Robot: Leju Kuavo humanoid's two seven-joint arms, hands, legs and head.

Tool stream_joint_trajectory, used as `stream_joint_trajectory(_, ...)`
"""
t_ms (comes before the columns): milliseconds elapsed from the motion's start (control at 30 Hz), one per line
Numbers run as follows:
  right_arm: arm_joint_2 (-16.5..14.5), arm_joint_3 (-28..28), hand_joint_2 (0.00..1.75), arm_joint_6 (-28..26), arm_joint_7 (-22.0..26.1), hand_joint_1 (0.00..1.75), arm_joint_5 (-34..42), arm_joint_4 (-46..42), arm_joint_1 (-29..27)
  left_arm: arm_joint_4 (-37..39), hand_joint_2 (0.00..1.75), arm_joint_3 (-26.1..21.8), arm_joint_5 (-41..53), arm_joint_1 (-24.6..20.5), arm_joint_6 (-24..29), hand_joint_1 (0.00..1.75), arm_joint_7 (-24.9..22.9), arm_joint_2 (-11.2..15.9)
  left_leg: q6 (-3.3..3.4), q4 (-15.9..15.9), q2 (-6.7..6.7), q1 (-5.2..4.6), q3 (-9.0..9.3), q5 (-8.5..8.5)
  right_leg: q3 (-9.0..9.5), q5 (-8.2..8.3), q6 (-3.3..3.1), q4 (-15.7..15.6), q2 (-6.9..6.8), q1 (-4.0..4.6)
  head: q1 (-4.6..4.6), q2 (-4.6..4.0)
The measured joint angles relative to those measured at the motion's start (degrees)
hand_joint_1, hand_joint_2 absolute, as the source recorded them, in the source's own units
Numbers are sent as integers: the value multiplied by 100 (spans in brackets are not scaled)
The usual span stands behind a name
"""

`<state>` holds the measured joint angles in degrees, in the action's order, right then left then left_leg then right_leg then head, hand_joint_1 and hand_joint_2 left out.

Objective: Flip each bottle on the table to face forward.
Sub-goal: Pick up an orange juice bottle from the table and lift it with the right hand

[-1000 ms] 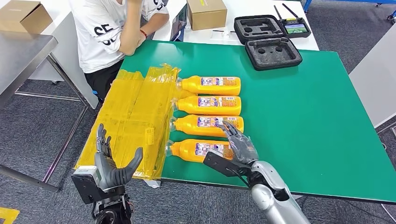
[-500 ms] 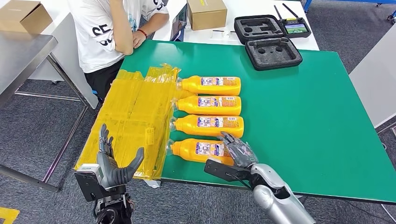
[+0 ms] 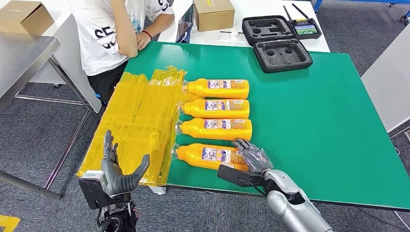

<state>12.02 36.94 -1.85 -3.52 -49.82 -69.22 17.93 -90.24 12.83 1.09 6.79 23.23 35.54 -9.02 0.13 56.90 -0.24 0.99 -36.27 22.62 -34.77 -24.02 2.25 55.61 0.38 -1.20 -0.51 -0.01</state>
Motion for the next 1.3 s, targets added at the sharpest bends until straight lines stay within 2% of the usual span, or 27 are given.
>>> stream_joint_trajectory(200, 42, 8, 175, 21, -24, 51, -44, 42, 10, 15, 175, 2, -32, -1, 9, 0, 2, 5, 0, 0, 0, 0, 1, 0, 0, 0, 0, 0, 0, 0, -1, 1)
stream_joint_trajectory(233, 44, 8, 175, 21, -25, 62, -44, 46, 11, 23, 175, 2, -32, -1, 9, 0, 2, 7, 0, 0, 0, 0, 1, 0, 1, 0, 0, 0, 0, 0, -1, 1)
stream_joint_trajectory(333, 47, 8, 175, 21, -26, 138, -45, 59, 15, 38, 175, 4, -32, -1, 9, 0, 3, 8, 0, 0, 0, 0, 3, 0, 2, 0, 0, 0, 0, 0, -1, 1)
stream_joint_trajectory(367, 48, 8, 175, 22, -26, 156, -47, 63, 18, 40, 175, 5, -33, -1, 9, 0, 3, 8, 0, 0, 0, 0, 4, 0, 3, 0, 0, 0, 0, 0, -1, 1)
stream_joint_trajectory(467, 51, 8, 175, 29, -25, 172, -51, 72, 27, 44, 175, 10, -50, -1, 6, 0, 2, 8, 0, 0, 0, 0, 6, 0, 4, 0, 0, 0, 0, 0, -1, 0)
stream_joint_trajectory(633, 51, 9, 175, 34, 62, 175, 46, 74, 26, 45, 175, 16, -112, 2, -5, 0, 4, 10, 0, 0, 0, 0, 6, 0, 5, 0, 0, 0, 0, 0, -1, 1)
stream_joint_trajectory(767, 45, 10, 175, 24, 331, 175, 290, 83, 24, 45, 175, 20, -128, 6, 20, 0, 7, 14, 0, 0, 0, 0, 5, 0, 6, 0, 0, 0, 0, 0, -1, 1)
stream_joint_trajectory(900, 27, 11, 175, -3, 931, 175, 848, 93, -11, 47, 175, 39, -164, 11, 20, 0, 19, 24, 0, 0, -1, 0, 2, 0, 4, 0, 0, 0, 0, 0, -1, 0)
stream_joint_trajectory(1033, -14, 4, 175, -14, 1327, 175, 1214, 93, -27, 67, 175, 49, -176, 9, 15, 0, 38, 32, 0, 0, 0, 0, 1, 0, 3, 0, 0, 0, -1, 0, -1, 1)
stream_joint_trajectory(1300, -271, -209, 175, -18, 2694, 175, 2661, 46, -75, 103, 175, 45, -360, 23, 21, 0, 230, 47, 0, 0, 0, 0, -1, 0, 2, 0, 0, 1, -1, 0, 0, 1)
